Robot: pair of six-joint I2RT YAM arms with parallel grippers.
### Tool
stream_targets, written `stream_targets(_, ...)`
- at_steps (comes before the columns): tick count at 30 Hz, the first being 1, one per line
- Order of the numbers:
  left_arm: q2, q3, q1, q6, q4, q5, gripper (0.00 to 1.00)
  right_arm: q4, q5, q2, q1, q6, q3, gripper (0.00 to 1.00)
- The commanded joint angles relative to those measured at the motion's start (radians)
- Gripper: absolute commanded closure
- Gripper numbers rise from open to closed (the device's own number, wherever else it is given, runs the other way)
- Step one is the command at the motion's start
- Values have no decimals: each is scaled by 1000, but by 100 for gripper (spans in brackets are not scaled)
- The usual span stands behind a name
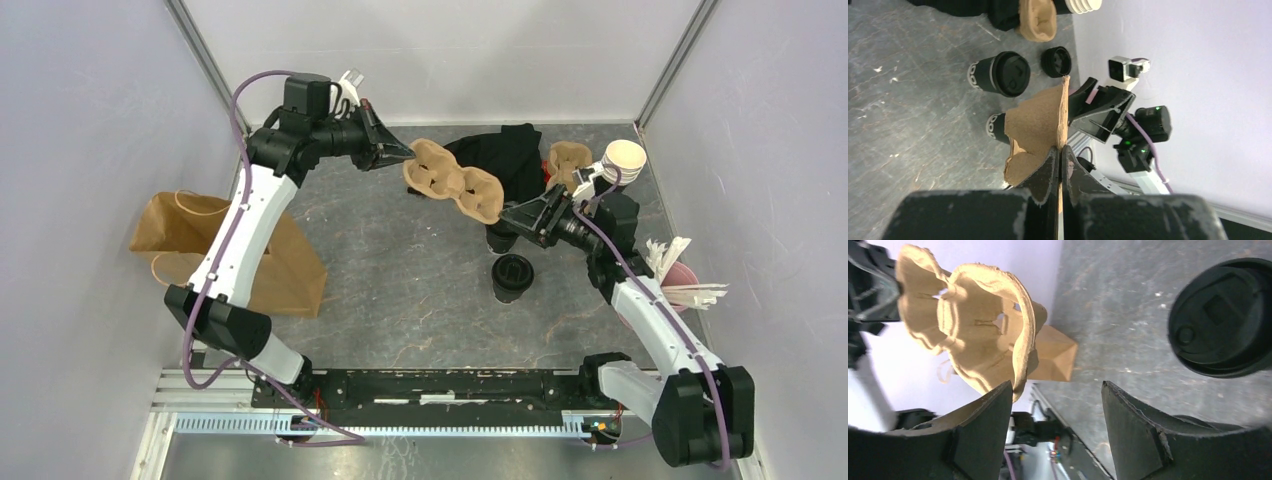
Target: Pack the takeout coffee
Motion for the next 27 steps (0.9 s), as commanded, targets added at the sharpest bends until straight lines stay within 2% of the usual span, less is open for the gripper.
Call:
stream_targets(1,-79,-64,6,-109,182,88,98,529,-111,-19,-29,370,-78,29)
stream_targets(4,-105,-131,7,-158,255,112,98,751,-100,-16,-36,531,-152,30)
stream_targets(6,-113,-148,7,-176,283,119,98,834,-85,-18,-41,590,-183,31)
stream_targets(13,-131,-189,6,-213,336,135,98,920,-34,-15,-49,657,-224,50)
stream_targets(22,-136,-207,6,-219,348,138,98,962,-24,-2,-64,676,-237,60)
stream_targets(27,-133,-208,6,-224,357,147,98,1003,-7,9,-67,699,-262,60)
